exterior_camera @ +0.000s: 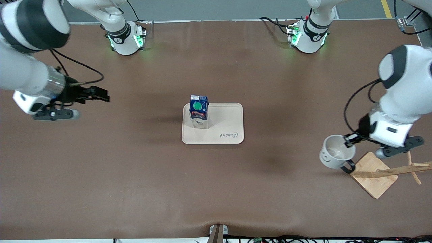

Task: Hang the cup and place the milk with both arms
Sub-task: 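Carry the mug to the wooden stand while the right gripper reaches the milk, then grasp the milk carton with the right gripper while the left gripper aligns the mug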

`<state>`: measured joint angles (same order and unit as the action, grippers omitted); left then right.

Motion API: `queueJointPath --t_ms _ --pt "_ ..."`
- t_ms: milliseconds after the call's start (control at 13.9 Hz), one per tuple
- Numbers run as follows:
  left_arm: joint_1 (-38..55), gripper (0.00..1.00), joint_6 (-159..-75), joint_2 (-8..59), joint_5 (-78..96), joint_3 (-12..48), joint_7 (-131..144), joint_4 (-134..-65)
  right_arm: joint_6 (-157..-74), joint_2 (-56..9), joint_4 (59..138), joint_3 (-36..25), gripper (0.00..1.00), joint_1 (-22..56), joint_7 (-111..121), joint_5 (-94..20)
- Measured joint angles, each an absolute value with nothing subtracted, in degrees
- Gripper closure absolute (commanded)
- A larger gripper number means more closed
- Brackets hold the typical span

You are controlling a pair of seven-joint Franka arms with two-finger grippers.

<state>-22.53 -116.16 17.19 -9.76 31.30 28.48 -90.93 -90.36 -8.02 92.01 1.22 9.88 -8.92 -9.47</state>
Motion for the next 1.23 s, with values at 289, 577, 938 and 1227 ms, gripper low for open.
queueJointPath --t_ms 289,577,938,1227 --pt "-23.99 1.00 -116.23 17.18 -9.75 31.32 27.33 -89.25 -95.12 -12.88 92.14 1.48 0.00 22.72 -18.12 -9.74" --pt "-25.45 1.00 -116.06 17.12 -9.75 31.31 21.12 -85.87 -102.28 -18.48 92.13 1.52 0.00 30.30 -27.47 -10.05" --pt "-31.04 1.00 -109.67 17.08 -9.75 31.27 5.90 -85.88 -107.62 -23.16 90.18 1.48 0.00 33.99 -32.77 -14.95" --pt "-34.92 1.00 -109.08 17.08 -8.88 31.28 1.31 -85.90 -108.07 -26.02 88.43 1.37 0.00 37.06 -35.46 -11.74"
